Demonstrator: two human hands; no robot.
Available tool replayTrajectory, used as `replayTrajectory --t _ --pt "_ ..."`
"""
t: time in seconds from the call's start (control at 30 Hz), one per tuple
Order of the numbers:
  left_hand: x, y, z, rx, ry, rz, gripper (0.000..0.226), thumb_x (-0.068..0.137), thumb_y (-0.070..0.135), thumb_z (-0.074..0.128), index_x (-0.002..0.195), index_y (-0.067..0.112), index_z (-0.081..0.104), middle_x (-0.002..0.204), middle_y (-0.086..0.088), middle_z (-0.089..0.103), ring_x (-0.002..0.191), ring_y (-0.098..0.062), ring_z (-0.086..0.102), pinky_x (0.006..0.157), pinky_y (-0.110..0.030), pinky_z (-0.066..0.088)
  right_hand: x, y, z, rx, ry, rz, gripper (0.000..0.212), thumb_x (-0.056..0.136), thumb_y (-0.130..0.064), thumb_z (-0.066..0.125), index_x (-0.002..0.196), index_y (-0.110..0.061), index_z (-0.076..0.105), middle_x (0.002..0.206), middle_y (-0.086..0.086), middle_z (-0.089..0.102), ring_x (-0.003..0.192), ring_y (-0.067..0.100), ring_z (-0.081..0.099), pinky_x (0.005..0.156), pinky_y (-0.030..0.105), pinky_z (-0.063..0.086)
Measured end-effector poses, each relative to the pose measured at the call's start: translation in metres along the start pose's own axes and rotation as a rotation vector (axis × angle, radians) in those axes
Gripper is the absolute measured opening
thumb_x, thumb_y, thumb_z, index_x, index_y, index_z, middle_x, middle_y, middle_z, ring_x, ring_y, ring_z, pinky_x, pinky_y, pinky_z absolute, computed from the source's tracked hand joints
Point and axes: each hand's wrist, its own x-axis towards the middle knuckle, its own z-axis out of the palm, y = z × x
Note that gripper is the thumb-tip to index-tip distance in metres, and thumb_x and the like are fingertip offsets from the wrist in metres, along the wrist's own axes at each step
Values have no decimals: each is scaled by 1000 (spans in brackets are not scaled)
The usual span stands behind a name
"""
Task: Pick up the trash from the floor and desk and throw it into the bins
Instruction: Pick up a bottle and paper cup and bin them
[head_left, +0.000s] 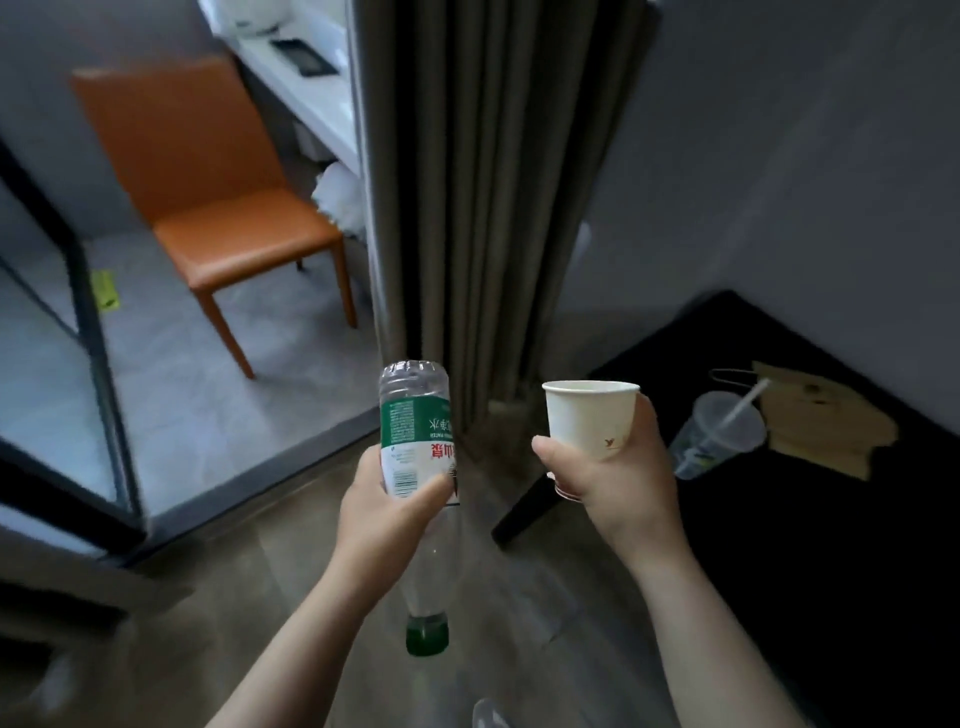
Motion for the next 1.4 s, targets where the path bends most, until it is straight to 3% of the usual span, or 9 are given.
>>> replayTrajectory --t 0.13,0.4,0.53,0.7,0.8,1.0,1.1,1.23,1.4 --pt "-38 48 12 22 -225 177 36 62 34 69 96 30 57 87 6 70 78 -9 68 69 -36 59 -62 -47 -53 19 215 -57 50 59 -28 87 98 -29 55 89 -1 64 81 20 67 62 39 60" --pt "-158 133 58 -10 -662 420 32 60 35 66 92 29 60 82 2 71 67 -5 66 58 -19 50 -200 -122 -158 29 578 -139 48 67 -14 86 100 -34 57 90 -3 65 78 15 68 54 21 54" --pt "-237 147 88 -42 -909 448 38 59 37 67 96 30 61 88 3 72 78 -11 70 68 -28 54 -281 -140 -211 4 807 -146 54 61 -24 90 101 -33 56 87 -8 65 76 4 65 54 15 50" --pt "-347 146 127 -41 -1187 496 57 49 51 66 102 31 61 94 3 72 86 -16 71 79 -44 58 -394 -158 -276 10 1087 -147 49 66 -17 86 102 -31 55 90 -6 65 69 -4 63 48 9 45" --pt "-424 137 152 -55 -1351 522 60 51 50 67 107 30 60 98 1 72 90 -18 71 80 -44 58 -467 -159 -314 6 1225 -151 51 64 -16 86 102 -31 55 89 -3 66 65 -2 63 47 12 47" --pt "-598 96 184 -119 -1568 490 46 61 29 71 106 20 62 94 -6 73 80 -18 71 58 -19 55 -618 -154 -381 -54 1478 -136 50 62 -16 87 101 -29 57 84 -3 66 66 5 65 46 14 46" --pt "-672 76 197 -113 -1658 497 38 69 30 80 103 24 64 93 0 74 81 -15 71 60 -21 57 -682 -148 -404 -55 1595 -109 50 61 -16 88 97 -33 57 81 -6 66 63 2 64 46 15 47" --pt "-756 54 210 -110 -1748 529 23 76 31 73 97 25 66 89 5 74 77 -10 71 56 -14 52 -755 -144 -428 -88 1739 -61 54 61 -19 87 99 -38 54 83 -10 64 67 3 64 45 12 46" --pt "-832 28 238 -85 -1866 525 33 70 49 74 94 28 67 86 11 74 77 -8 71 57 -16 52 -810 -134 -460 -78 1846 -60 50 65 -10 84 100 -30 55 84 -5 63 61 -4 61 43 11 44"
